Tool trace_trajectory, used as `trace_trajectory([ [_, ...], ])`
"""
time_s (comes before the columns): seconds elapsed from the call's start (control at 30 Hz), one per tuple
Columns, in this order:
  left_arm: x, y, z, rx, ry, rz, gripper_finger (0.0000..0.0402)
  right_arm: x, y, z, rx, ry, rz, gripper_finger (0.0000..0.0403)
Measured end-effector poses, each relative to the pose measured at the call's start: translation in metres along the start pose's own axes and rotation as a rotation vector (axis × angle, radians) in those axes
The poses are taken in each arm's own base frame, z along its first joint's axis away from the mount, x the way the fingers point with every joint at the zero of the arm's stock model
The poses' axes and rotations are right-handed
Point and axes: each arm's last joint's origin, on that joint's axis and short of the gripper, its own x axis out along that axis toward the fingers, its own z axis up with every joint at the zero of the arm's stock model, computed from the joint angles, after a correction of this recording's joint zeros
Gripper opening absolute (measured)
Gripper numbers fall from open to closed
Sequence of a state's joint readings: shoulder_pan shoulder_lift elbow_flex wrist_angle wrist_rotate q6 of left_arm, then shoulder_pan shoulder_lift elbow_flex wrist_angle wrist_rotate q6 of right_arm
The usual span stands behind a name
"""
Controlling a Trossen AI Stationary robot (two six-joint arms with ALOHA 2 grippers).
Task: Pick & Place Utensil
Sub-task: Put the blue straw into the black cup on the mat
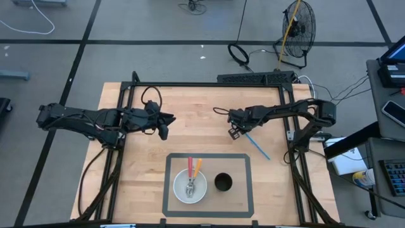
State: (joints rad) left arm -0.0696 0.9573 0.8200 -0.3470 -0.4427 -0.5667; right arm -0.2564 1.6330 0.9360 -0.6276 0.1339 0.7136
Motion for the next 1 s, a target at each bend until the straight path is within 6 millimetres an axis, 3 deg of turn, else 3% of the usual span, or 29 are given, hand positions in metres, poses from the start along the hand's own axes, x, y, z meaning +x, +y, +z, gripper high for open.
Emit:
trace_trajectory([
  [0.4,0.000,0.000,0.000,-0.003,-0.006,0.000,0.0093,-0.057,-0.007,0.003,0.012,-0.214,0.154,0.0000],
  [0.73,0.000,0.000,0.001,-0.017,-0.009,-0.001,0.0093,-0.111,-0.009,0.005,0.000,-0.491,0.377,0.0000],
  [1.0,0.000,-0.001,0.001,-0.027,-0.015,-0.005,0.0093,-0.139,-0.014,0.003,0.010,-0.626,0.483,0.0000],
])
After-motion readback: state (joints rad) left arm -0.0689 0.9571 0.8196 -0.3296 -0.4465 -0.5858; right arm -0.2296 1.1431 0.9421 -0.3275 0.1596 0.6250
